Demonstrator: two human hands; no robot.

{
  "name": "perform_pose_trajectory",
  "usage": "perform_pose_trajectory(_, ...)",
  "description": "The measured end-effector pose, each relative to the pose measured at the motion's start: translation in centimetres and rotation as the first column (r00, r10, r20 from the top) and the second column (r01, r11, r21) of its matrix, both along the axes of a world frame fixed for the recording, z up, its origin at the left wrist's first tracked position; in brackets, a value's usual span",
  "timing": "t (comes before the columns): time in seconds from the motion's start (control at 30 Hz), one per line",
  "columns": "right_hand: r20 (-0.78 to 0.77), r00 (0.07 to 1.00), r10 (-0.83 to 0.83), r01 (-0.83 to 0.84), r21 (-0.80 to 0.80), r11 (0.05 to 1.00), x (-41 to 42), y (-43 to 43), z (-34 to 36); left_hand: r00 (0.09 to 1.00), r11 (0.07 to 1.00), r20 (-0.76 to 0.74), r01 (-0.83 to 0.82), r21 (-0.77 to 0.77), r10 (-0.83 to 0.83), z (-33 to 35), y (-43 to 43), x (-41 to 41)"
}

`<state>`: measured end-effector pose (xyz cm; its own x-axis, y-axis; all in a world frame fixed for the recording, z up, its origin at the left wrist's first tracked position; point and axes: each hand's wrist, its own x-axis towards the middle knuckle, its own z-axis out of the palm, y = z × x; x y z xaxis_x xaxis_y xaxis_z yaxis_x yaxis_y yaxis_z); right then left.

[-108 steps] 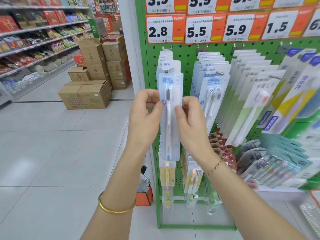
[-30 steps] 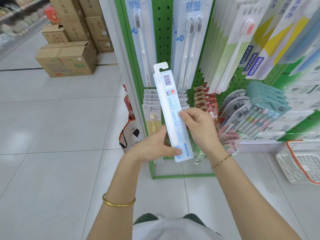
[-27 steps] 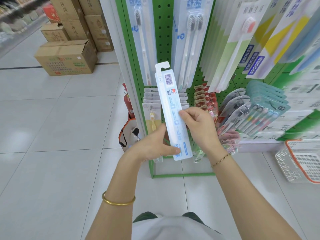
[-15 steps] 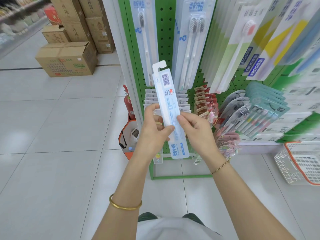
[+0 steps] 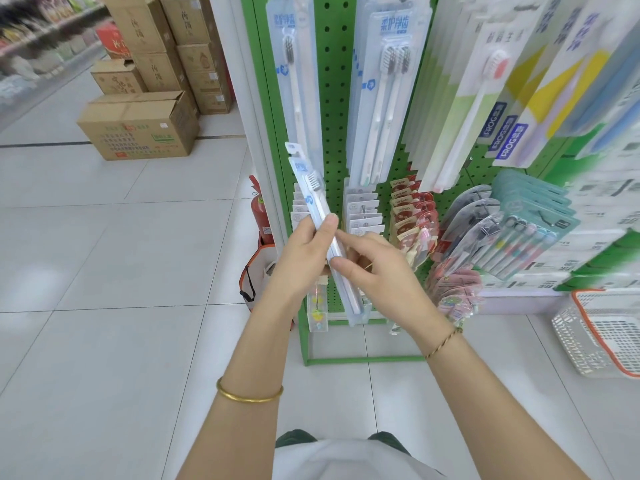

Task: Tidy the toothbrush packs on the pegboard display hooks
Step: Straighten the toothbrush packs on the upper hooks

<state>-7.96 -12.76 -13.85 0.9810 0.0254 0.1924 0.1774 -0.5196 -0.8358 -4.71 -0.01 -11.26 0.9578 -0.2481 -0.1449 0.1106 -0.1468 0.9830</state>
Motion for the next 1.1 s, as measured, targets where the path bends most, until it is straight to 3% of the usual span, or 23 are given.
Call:
perform_pose_trajectory(0.13, 0.01, 0.996, -0.085, 0.083, 0.147, 0.986, 0.4, -0.5, 0.3, 0.997, 0.996, -0.039, -0.07, -0.051, 0.068, 0.2, 0.4, 0.4)
perform_pose_trajectory(0.33, -0.062, 0.992, -0.106, 0.119, 0.262, 0.958, 1.5, -0.5, 1.7, 0.999, 0.997, -0.049, 0.021, -0.076, -0.025, 0.8, 0.6, 0.6)
perform_pose_trajectory(0.6, -0.03, 0.997, -0.075, 0.08, 0.281, 0.956, 2.7, -0.8, 3.1, 0.984, 1.0, 0.178, 0.014, -0.013, -0.011, 3.3, 0.9, 1.7)
perform_pose_trajectory(0.87, 0.168, 0.984, -0.059, 0.023, 0.21, 0.978, 6.1, 0.3, 8.1, 0.897, 0.992, 0.425, -0.098, -0.075, 0.121, 8.3, 1.4, 5.0)
perform_pose_trajectory(1.1, 0.236, 0.971, -0.037, -0.007, 0.186, 0.983, 8.0, 0.9, 9.9, 0.858, 0.986, 0.486, -0.13, -0.104, 0.165, 10.1, 1.9, 6.2)
